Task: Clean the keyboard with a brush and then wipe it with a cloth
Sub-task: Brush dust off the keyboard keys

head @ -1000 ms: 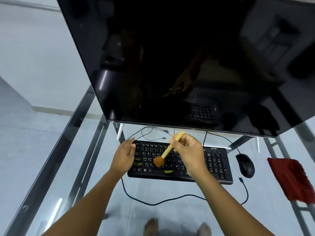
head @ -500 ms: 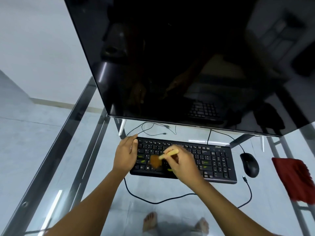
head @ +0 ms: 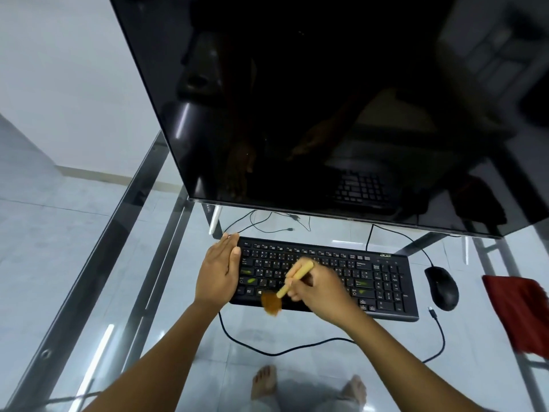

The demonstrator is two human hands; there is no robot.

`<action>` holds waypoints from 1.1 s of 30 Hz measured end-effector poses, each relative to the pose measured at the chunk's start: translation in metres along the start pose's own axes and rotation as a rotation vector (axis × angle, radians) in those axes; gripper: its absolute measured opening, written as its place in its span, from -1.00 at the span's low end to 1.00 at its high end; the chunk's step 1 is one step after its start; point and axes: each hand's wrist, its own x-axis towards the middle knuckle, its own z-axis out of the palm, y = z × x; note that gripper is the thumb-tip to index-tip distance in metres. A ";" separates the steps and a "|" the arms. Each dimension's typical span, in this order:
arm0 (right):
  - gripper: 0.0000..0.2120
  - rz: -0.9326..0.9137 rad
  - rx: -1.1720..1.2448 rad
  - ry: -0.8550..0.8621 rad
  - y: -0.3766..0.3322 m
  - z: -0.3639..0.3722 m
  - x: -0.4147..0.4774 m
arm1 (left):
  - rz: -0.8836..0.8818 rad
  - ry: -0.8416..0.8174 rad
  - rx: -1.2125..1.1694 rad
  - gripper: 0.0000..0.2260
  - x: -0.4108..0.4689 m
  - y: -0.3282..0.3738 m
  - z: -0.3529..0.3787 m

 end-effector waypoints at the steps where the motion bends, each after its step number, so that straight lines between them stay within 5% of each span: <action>1: -0.94 -0.019 -0.061 0.079 0.001 -0.001 0.004 | 0.002 -0.001 0.003 -0.46 0.000 0.000 0.000; 4: -0.88 -0.116 -0.121 0.340 -0.003 -0.006 0.010 | 0.004 -0.001 -0.005 -0.46 -0.001 0.002 0.000; 8: -0.92 -0.079 -0.149 0.065 -0.006 0.000 0.010 | 0.009 0.007 0.014 -0.48 -0.001 0.001 0.001; 12: -0.87 -0.128 -0.143 0.380 -0.009 -0.013 0.024 | 0.008 -0.002 0.008 -0.47 -0.001 0.001 0.002; 16: -0.91 -0.175 -0.245 0.143 -0.014 0.000 0.034 | 0.014 -0.002 0.020 -0.46 0.000 -0.002 0.003; 26: -0.86 -0.270 -0.206 0.352 -0.040 0.027 0.051 | 0.006 -0.027 -0.011 -0.46 -0.001 -0.001 0.001; 30: -0.87 -0.242 -0.239 0.160 -0.039 0.027 0.055 | 0.010 -0.019 -0.018 -0.46 -0.001 -0.002 0.001; 33: -0.89 -0.247 -0.251 0.296 -0.040 0.018 0.054 | 0.010 -0.024 -0.024 -0.45 -0.001 -0.002 0.001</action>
